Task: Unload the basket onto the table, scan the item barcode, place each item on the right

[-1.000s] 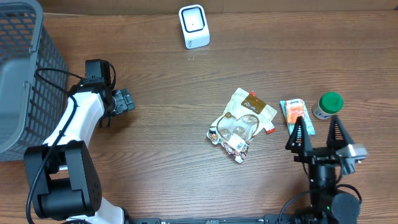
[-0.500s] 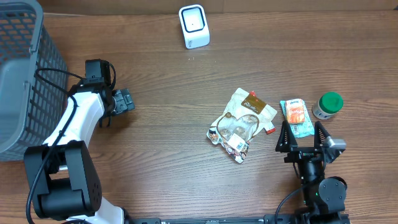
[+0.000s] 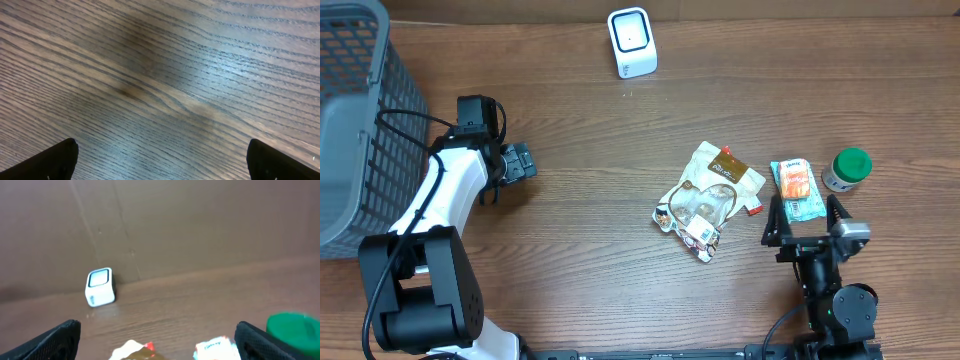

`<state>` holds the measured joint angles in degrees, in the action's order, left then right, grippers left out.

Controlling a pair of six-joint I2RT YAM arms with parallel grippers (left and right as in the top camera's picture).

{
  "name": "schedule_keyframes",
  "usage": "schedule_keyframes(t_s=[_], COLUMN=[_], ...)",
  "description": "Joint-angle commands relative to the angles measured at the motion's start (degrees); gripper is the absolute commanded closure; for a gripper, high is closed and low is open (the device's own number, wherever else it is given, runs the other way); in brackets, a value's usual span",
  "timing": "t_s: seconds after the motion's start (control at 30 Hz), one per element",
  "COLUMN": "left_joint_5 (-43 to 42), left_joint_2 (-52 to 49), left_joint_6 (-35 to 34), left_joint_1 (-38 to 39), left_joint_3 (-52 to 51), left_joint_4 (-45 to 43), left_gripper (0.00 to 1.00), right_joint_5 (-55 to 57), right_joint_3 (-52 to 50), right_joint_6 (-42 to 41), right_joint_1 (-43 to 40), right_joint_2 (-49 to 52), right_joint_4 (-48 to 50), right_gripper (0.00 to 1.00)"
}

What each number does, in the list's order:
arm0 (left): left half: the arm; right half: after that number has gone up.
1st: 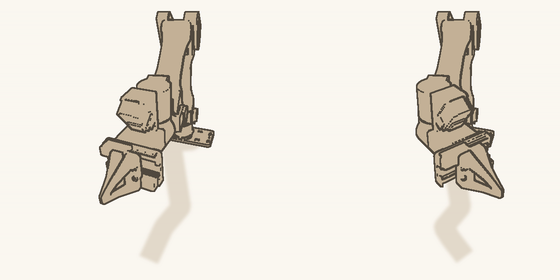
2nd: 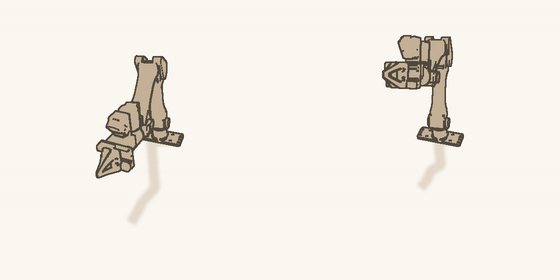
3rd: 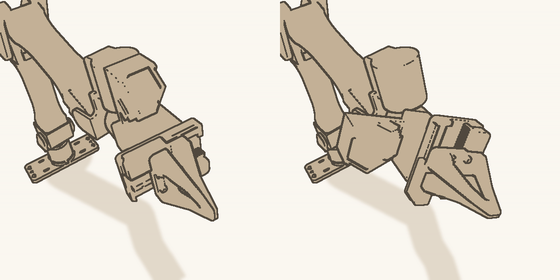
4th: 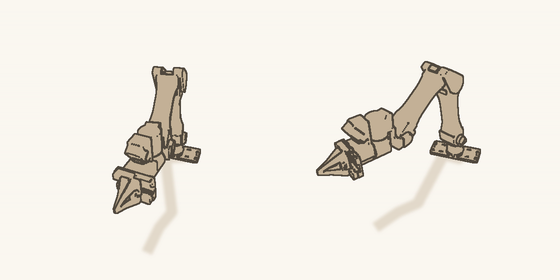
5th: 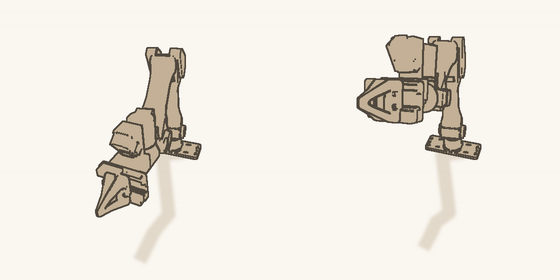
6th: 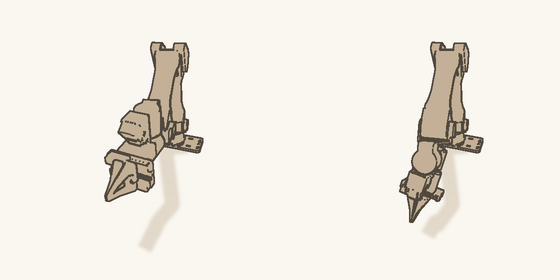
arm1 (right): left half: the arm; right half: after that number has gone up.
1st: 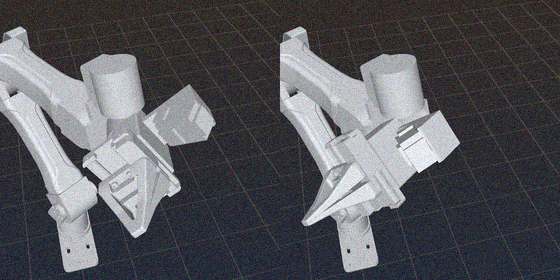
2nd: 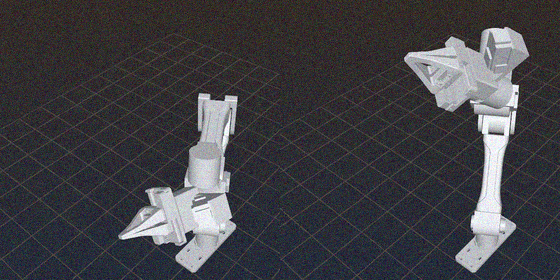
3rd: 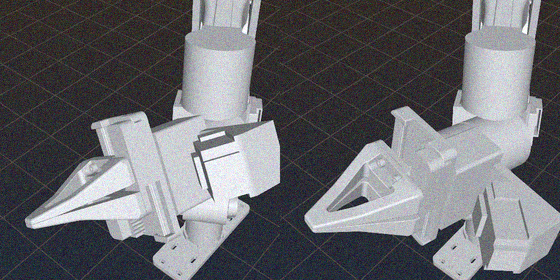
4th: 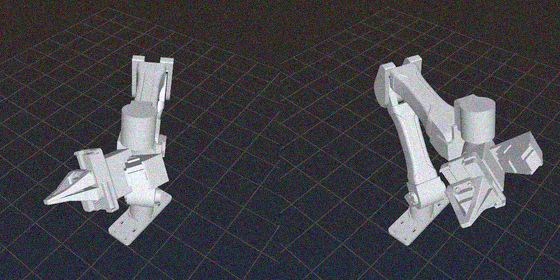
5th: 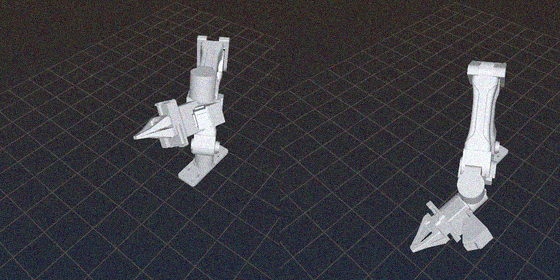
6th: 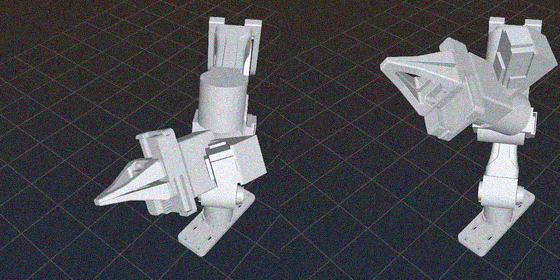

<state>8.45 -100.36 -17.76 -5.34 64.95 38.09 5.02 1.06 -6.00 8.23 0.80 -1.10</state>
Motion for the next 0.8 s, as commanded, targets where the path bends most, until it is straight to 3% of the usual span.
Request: schedule_keyframes(t_s=[0.0, 0.1, 0.77], left_joint_5=[0.5, 0.5, 0.5], left_joint_2=[0.4, 0.4, 0.4], left_joint_6=[1.1, 1.1, 1.1], left_joint_1=[0.1, 0.1, 0.1], left_joint_3=[0.8, 0.8, 0.8], left_joint_4=[0.0, 0.0, 0.0], left_gripper=[0.01, 0.0, 0.01], right_joint_5=[-5.9, -6.1, -6.2], right_joint_3=[-0.6, -0.6, -0.6], right_joint_6=[16.4, 16.4, 16.3], right_joint_1=[-0.3, -0.3, -0.3], right_joint_2=[-0.6, -0.6, -0.6], right_joint_4=[-0.1, -4.0, -3.7], right_gripper=[0.0, 0.0, 0.0])
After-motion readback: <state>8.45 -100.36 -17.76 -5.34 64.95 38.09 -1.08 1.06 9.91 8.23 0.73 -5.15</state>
